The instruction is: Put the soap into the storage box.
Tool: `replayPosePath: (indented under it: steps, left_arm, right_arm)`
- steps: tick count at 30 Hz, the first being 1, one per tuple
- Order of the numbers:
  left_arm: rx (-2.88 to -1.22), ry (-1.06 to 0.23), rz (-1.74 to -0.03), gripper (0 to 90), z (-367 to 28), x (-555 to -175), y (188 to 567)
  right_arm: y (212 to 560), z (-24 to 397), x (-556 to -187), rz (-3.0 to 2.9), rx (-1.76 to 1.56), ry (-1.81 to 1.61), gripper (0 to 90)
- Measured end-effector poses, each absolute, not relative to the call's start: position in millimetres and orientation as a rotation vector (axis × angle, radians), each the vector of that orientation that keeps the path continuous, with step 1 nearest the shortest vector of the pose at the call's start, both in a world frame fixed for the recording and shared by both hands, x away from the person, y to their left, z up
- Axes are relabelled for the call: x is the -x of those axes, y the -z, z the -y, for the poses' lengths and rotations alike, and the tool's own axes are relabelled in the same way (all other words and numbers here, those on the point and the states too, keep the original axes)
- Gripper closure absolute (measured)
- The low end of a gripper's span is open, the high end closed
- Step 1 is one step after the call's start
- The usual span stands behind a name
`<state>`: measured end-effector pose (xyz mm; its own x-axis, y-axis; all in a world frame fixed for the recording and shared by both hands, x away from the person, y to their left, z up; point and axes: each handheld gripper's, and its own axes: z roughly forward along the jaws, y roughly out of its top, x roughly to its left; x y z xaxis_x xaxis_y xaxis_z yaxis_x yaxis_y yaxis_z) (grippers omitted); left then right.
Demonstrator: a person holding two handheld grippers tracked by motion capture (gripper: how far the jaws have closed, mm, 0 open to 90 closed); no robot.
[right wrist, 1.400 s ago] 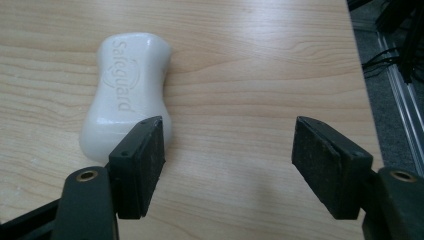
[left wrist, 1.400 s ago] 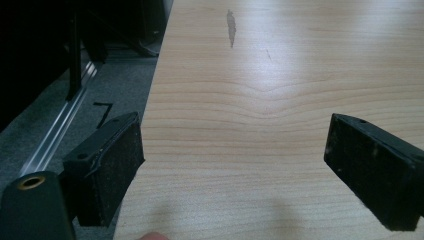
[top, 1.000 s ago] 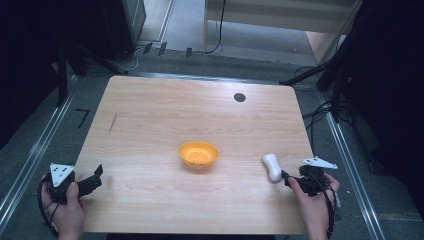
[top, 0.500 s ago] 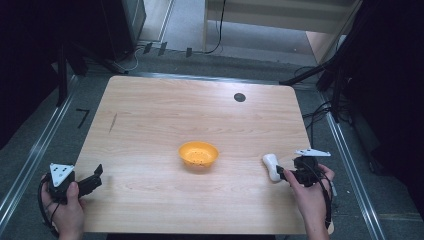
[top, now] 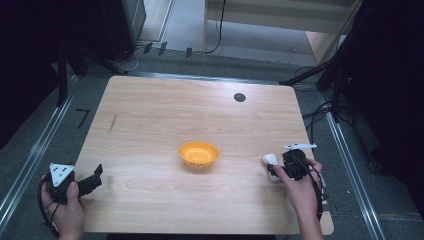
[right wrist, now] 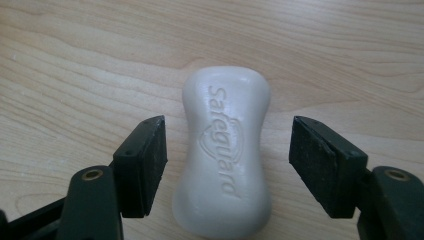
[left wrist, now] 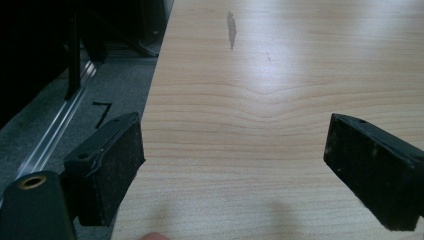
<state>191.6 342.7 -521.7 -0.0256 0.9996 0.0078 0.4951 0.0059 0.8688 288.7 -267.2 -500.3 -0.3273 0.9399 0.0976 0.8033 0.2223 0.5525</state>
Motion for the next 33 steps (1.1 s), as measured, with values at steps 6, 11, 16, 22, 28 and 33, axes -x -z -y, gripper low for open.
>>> replayPosePath:
  steps: [6,11,16,22,28,33]
  left_arm:
    - [-1.568,-0.939,-1.602,10.0,-342.8,-191.9,521.7]
    - [-1.569,-0.936,-1.6,10.0,-343.0,-192.0,521.6]
    - [-1.57,-0.938,-1.6,10.0,-343.0,-192.0,521.7]
    - [-1.57,-0.938,-1.6,10.0,-342.9,-192.1,521.7]
    - [-1.566,-0.938,-1.6,10.1,-342.8,-191.8,521.7]
    - [-1.565,-0.93,-1.6,10.1,-343.3,-191.9,521.6]
  right_arm:
    - [505.3,261.0,-295.6,-2.266,-1.661,-0.721,33.0]
    - [511.7,257.8,-300.7,-2.293,-1.685,-0.683,38.4]
    - [516.5,257.8,-302.9,-2.307,-1.698,-0.648,42.3]
    - [519.0,259.7,-302.2,-2.303,-1.686,-0.657,47.9]
    - [520.5,257.9,-299.4,-2.297,-1.632,-0.64,49.3]
    - [520.8,259.2,-299.6,-2.313,-1.61,-0.643,49.2]
